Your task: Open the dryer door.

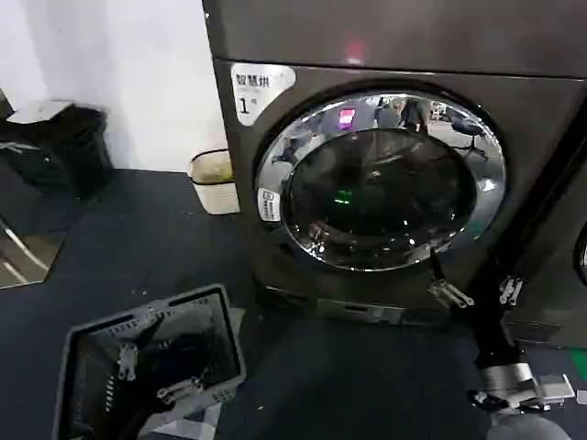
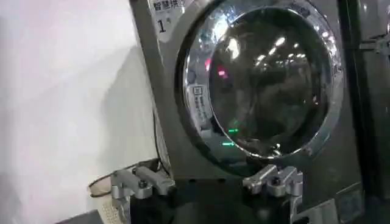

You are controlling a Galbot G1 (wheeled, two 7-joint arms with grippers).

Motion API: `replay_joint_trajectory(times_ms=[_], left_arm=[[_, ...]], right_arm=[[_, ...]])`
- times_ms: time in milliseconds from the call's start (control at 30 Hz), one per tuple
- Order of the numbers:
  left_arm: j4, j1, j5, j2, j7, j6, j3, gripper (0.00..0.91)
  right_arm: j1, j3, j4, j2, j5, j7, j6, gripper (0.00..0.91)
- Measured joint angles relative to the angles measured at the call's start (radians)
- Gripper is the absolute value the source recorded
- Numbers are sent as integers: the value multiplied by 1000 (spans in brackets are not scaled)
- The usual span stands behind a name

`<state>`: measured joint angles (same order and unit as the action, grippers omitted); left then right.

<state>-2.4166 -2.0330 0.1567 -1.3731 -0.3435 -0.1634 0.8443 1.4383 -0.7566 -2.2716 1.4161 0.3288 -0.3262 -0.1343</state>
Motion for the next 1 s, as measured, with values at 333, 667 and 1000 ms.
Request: replay_joint_trajectory(times_ms=[333, 667, 1000], left_arm=[[11, 8, -25, 4, -2, -10, 0, 907], [6, 9, 3, -2, -18, 21, 6, 907], [-5, -2, -14, -5, -22, 17, 6, 907]], right_arm=[[-170, 66, 150, -293, 149, -235, -58, 907], [-460, 330, 347, -398, 117, -303, -49, 907], [-669, 545, 516, -360, 69, -314, -25, 907]])
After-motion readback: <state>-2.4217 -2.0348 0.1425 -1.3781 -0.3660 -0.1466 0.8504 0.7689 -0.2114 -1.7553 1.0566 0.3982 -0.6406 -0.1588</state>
